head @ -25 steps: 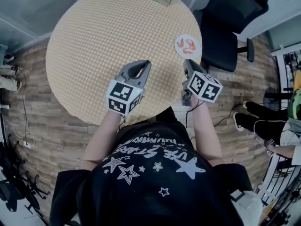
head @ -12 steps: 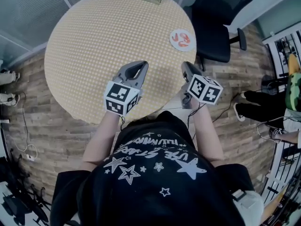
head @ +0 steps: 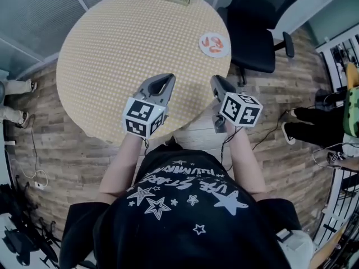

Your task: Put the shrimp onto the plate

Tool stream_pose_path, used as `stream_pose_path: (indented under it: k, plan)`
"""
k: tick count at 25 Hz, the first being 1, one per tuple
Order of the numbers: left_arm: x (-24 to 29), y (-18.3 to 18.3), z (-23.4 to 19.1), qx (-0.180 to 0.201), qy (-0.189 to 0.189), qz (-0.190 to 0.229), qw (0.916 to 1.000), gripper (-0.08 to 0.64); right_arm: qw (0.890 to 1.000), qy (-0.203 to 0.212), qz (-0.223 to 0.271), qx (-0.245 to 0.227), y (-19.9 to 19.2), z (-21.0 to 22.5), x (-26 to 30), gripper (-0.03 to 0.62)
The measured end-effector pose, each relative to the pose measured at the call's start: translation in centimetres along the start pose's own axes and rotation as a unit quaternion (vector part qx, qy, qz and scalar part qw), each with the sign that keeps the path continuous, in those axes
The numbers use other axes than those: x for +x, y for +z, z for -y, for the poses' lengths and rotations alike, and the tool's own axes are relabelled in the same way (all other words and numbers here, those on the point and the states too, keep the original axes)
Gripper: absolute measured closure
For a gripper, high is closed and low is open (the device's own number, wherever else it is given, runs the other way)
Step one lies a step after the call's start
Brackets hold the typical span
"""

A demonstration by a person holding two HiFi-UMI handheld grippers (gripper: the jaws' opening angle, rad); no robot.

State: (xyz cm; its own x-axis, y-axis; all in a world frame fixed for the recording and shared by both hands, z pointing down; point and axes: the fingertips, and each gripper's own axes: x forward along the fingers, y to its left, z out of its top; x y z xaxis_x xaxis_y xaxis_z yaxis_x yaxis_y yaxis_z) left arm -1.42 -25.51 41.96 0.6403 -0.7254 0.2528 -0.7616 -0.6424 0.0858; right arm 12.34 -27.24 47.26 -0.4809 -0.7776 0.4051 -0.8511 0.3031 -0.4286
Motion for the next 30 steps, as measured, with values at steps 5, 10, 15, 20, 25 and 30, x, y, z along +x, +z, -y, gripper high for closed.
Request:
stream_pose_path:
  k: [5, 10, 15, 20, 25, 30]
  plan:
    - [-0.7, 0.3, 3.6, 0.008, -0.003, 0.003, 1.0, 0.552, 1.0, 0.017, 0.003, 0.012, -1.5, 0.4, -3.7, 0.535]
    - [-2.1, 0.5, 6.3, 0.016, -0.001, 0.008, 0.9998, 0.552, 1.0, 0.025, 0.014, 0.007, -1.9, 0.4, -6.7, 0.535]
    - [-3.6, 0.8, 8.3, 0.018, 0.009, 0.017, 0.9996, 0.552, 0.999, 0.044, 0.022, -0.003, -2.6, -0.5, -9.3, 0.535]
    - [-5.3, 0.2, 10.1, 0.018, 0.019, 0.014, 0.9996, 0.552, 0.998, 0.056, 0.016, 0.003, -4.5, -1.0, -11.2, 0.535]
    - [-7.5, -1.2, 11.5, 0.008, 0.039, 0.006, 0.9992, 0.552, 0.997, 0.076, 0.002, 0.001, -6.6, -1.8, -12.8, 0.535]
    - [-9.2, -1.8, 12.2, -0.002, 0.057, 0.002, 0.9984, 0.552, 0.996, 0.094, -0.007, 0.002, -8.0, -2.2, -13.7, 0.535]
